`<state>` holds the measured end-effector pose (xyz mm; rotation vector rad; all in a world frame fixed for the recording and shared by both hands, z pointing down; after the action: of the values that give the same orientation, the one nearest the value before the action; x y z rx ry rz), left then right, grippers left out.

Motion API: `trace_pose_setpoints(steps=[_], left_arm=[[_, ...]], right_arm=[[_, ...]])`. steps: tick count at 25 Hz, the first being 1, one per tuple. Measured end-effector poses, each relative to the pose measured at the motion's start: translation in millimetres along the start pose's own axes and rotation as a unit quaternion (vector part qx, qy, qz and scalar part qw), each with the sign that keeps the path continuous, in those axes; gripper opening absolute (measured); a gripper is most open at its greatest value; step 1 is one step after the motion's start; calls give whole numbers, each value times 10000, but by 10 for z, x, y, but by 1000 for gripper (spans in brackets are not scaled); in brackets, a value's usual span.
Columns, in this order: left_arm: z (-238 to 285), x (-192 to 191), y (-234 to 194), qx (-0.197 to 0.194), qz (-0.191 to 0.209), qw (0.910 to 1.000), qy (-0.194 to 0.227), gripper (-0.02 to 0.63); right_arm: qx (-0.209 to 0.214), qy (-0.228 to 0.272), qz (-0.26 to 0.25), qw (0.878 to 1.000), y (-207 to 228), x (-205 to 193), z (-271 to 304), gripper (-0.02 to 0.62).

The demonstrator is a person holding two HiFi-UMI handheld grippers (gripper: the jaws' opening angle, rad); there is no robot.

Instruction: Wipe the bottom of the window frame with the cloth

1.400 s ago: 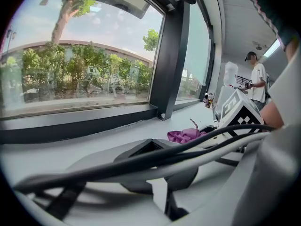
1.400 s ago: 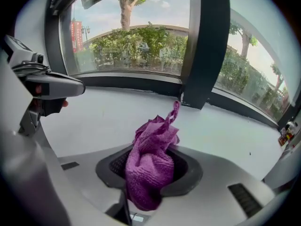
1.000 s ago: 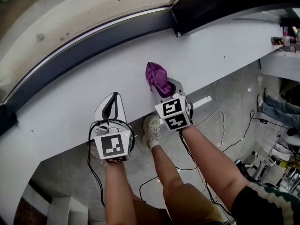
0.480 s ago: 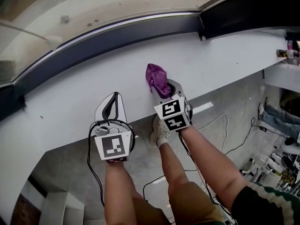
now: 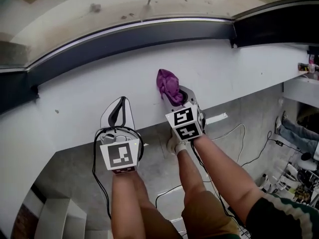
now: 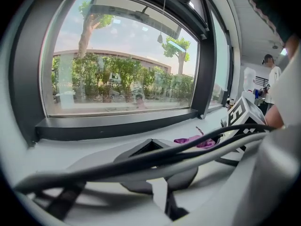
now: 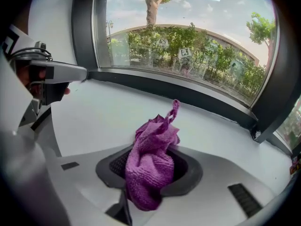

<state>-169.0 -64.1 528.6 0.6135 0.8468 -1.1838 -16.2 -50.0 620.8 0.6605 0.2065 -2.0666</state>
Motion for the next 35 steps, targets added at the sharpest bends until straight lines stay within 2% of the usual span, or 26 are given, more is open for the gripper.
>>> trace_pose_setpoints(steps=[10, 27, 35], left_arm=[[-300, -157, -730, 331, -172, 9993, -16, 5], [-783, -482, -1694, 947, -588, 9938, -25, 5], [-991, -495, -2105, 1196, -557, 9912, 56, 5]], right_arm=[[271, 3, -295, 9992, -724, 328, 283, 153], [694, 2, -843, 9940, -1719, 833, 689, 153], [962, 52, -1065, 9896, -2276, 1067, 895, 153]])
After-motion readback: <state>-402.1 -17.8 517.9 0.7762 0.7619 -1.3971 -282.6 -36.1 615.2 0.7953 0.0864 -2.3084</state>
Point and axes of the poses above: the fingertips, and each gripper's own axes: z forward along the fingers, y to its right, x out of its top, the point moved 1 cm from there along -z, backward along the fingers, and after that the axes turned 10 degrees about x, right-handed, at the moved point
